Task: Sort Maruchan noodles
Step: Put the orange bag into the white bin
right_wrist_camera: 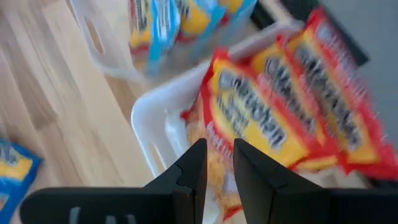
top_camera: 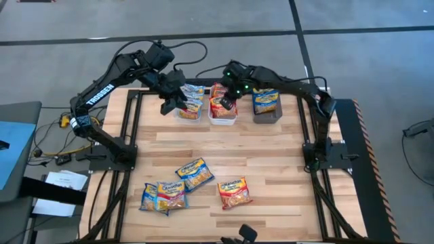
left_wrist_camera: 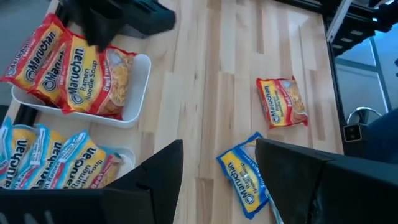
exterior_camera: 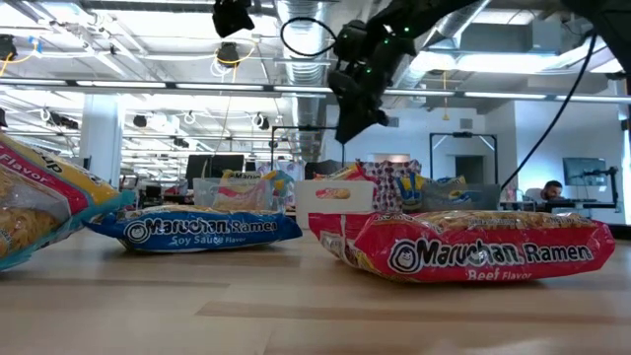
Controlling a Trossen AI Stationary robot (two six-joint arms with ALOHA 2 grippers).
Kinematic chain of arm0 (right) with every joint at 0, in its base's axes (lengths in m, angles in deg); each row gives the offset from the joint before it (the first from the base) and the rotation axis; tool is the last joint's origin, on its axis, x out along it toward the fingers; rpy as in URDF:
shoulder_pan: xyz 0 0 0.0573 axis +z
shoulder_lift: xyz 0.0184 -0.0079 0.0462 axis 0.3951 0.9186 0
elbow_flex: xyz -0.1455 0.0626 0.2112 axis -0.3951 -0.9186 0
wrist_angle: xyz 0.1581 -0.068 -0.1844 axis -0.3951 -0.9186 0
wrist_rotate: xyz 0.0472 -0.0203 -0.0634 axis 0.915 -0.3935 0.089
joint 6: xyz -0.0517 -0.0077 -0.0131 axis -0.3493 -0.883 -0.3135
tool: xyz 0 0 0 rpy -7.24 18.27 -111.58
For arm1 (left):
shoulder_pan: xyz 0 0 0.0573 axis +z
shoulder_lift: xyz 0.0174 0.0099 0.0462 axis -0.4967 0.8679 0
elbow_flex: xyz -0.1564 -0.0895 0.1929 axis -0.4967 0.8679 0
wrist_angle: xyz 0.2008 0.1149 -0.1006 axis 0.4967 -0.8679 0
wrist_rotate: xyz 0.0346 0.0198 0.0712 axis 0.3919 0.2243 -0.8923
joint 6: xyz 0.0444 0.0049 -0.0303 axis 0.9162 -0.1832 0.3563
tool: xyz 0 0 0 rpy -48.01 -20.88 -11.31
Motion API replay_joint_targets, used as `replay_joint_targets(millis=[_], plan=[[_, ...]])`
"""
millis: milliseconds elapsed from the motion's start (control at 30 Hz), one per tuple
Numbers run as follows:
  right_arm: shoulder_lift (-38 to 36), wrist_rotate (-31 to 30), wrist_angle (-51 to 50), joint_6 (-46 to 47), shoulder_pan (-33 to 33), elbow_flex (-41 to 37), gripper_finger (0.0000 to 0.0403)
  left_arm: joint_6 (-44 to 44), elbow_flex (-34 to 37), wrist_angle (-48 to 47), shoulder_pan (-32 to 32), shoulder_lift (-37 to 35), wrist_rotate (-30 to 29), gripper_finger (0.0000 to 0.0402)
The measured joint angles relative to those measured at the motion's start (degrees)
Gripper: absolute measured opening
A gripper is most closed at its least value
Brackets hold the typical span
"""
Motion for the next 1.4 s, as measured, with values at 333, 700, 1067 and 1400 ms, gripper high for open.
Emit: replay_joint_targets(millis=[333, 700, 1067, 1400], plan=[[5.45, 0.26, -3.87, -0.57, 1.34, 0.02, 0.0102, -0.18, 0.00, -0.02, 0.07, 0.00, -2.38, 0.0188], [5.89, -1.61, -6.28, 1.54, 1.68, -0.31, 0.0102, -0.22, 0.00, -0.07, 0.07, 0.00, -2.73, 0.0188], [11.65, -3.10, -7.36, 1.71, 3.01, -0.33, 0.0102, -0.19, 0.00, -0.13, 0.07, 0.00, -2.72, 0.0188], [12.04, -6.47, -3.56, 8.59, 2.40, -0.42, 0.0102, 0.73, 0.00, -0.13, 0.07, 0.00, -2.87, 0.0188]])
